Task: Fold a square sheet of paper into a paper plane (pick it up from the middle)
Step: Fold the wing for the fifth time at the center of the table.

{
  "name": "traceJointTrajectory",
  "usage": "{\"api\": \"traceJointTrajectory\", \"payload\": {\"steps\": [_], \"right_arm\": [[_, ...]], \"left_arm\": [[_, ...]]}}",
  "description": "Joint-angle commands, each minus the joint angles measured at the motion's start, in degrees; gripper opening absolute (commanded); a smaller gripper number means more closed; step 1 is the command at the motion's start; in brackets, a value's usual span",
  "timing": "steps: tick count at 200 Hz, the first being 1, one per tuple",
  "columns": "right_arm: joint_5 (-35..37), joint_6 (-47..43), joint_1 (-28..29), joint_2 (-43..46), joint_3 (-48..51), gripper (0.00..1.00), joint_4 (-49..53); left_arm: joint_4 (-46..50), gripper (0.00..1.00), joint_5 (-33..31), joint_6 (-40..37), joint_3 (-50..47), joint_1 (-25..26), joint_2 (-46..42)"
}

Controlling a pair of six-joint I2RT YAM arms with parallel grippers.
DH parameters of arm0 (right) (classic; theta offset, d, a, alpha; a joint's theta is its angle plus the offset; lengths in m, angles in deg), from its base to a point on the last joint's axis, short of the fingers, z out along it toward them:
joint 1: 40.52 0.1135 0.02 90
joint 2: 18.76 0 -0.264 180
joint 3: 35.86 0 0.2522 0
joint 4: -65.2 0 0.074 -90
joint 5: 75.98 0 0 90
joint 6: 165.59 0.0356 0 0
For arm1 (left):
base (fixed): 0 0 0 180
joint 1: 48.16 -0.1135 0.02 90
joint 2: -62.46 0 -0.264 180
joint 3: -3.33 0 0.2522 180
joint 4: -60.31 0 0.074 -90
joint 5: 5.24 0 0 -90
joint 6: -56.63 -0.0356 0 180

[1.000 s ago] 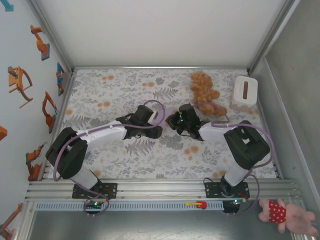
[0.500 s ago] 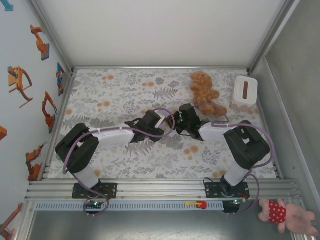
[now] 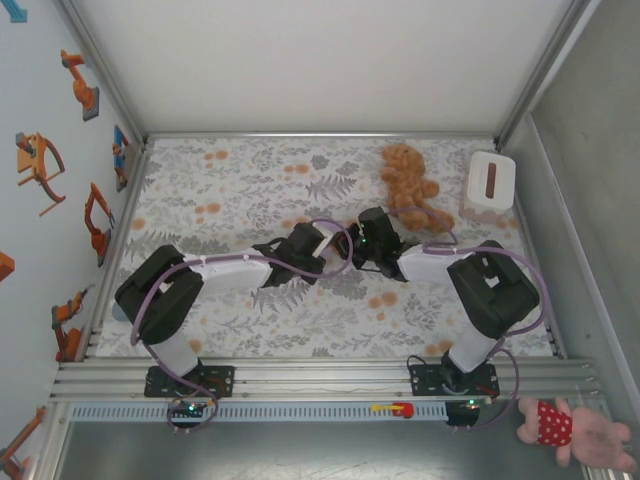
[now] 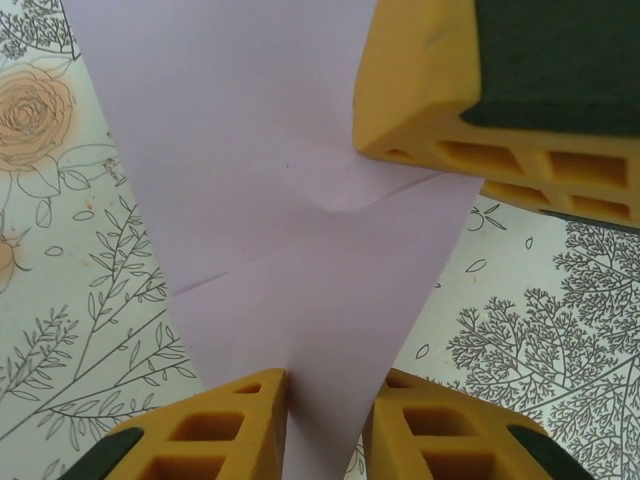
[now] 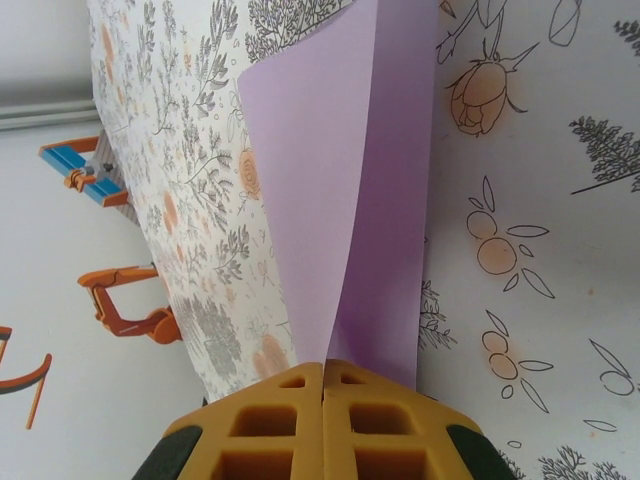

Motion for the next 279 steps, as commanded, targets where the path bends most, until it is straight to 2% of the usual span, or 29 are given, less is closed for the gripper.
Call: {"api": "traceJointTrajectory", "payload": {"steps": [1, 13, 30, 45, 67, 110, 168, 230, 279], "right_arm": [[0.7, -0.6, -0.4, 0.2, 0.5, 0.09, 1.4], [1.0, -1.6, -0.8, 0.8, 0.4, 0.16, 2.3], [2.1, -3.6, -1.7, 2.2, 0.2, 0.33, 4.8], [3.2, -6.0, -2.6, 3.7, -0.3, 0.44, 7.9], [5.3, -9.7, -4.1, 6.5, -1.3, 0.51, 13.6], [9.1, -15.2, -6.2, 10.6, -1.4, 0.53, 20.9], [9.7, -24.1, -6.5, 12.8, -0.6, 0.52, 24.0], [2.4, -35.5, -6.5, 10.7, -0.5, 0.54, 20.4], [-3.4, -39.0, -6.6, 6.6, -0.6, 0.57, 14.5]], "left_arm": [[-0.5, 0.20, -0.8, -0.6, -0.2, 0.2, 0.9], [-0.5, 0.16, -0.7, -0.7, -0.2, 0.2, 1.0], [-0.8, 0.14, -0.3, -0.6, -0.5, 0.2, 1.1], [-0.9, 0.13, 0.1, -0.5, -0.8, 0.1, 1.0], [-1.4, 0.13, 1.1, -0.3, -1.2, 0.0, 0.4], [-1.9, 0.12, 6.5, -0.3, -1.6, -1.0, 0.2], [-0.3, 0.07, 19.0, 3.1, 0.0, -5.3, 0.4], [8.6, 0.05, 31.2, 7.5, 7.1, -9.9, 3.7], [11.3, 0.05, 38.8, 10.4, 10.5, -12.4, 7.6]]}}
